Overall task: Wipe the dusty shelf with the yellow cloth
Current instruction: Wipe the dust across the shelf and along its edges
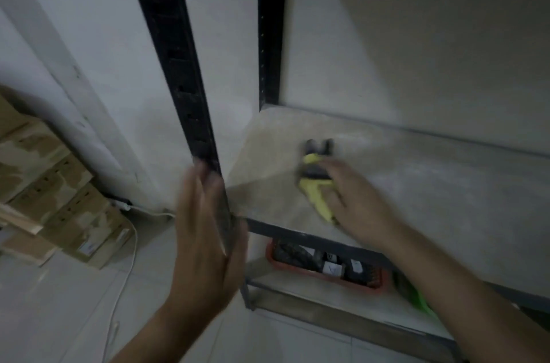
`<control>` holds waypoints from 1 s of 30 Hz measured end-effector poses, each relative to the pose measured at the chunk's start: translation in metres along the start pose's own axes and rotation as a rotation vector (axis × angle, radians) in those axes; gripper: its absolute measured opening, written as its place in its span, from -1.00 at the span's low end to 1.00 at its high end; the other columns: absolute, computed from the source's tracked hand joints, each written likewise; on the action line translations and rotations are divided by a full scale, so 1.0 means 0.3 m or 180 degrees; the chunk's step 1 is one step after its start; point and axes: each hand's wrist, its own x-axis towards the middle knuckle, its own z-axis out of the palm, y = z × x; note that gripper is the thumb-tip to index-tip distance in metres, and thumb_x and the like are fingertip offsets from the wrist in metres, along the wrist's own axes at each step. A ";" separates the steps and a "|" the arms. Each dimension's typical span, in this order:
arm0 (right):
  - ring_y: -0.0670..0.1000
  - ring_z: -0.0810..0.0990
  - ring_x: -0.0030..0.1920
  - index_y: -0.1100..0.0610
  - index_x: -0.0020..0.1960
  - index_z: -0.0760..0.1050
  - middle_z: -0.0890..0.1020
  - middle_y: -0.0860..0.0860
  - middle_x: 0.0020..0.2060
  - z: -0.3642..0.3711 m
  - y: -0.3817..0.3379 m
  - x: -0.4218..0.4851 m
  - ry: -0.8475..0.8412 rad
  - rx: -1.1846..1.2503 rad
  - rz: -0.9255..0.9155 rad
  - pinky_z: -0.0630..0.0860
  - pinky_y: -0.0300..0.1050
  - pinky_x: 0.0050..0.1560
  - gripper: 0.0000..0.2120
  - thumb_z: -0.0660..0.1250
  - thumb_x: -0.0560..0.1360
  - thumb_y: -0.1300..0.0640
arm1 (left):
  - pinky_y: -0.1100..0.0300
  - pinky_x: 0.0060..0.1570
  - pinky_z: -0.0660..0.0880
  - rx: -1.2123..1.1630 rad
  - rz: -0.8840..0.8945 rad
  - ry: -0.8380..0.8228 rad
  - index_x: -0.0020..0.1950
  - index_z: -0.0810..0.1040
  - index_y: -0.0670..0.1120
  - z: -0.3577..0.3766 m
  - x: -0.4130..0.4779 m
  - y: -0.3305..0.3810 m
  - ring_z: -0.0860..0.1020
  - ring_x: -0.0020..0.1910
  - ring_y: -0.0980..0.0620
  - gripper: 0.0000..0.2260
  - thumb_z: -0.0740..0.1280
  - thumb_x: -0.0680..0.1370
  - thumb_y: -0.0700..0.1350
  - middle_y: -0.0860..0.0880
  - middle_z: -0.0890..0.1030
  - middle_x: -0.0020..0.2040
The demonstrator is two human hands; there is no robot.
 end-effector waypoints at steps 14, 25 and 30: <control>0.40 0.45 0.23 0.32 0.44 0.22 0.36 0.36 0.33 -0.345 0.554 -0.152 0.0675 -0.0969 0.2596 0.44 0.27 0.23 -0.45 0.21 0.58 0.02 | -0.09 0.58 -0.03 0.1448 0.0271 -0.1569 0.59 0.26 -0.32 0.106 -0.213 -0.048 0.13 0.61 -0.38 -0.29 0.18 0.53 0.06 -0.36 0.09 0.65; 0.15 0.46 0.34 0.07 0.31 0.51 0.51 0.07 0.35 0.174 -0.160 0.388 -0.0465 0.0661 0.0251 0.38 -0.04 0.32 -0.64 0.24 0.53 0.09 | -0.02 0.62 -0.18 0.1826 0.0074 -0.1441 0.57 0.28 -0.20 0.150 -0.166 -0.057 0.12 0.56 -0.39 -0.18 0.18 0.35 0.14 -0.24 0.43 0.51; -0.02 0.67 0.00 0.04 0.25 0.53 0.68 0.06 -0.01 0.047 -0.087 0.347 0.0126 0.1315 0.0419 0.51 -0.21 -0.02 -0.66 0.18 0.52 0.04 | -0.05 0.62 -0.18 0.1601 0.0103 -0.1381 0.61 0.15 -0.13 0.160 -0.176 -0.074 -0.09 0.68 -0.23 -0.17 0.17 0.36 0.12 -0.20 0.35 0.54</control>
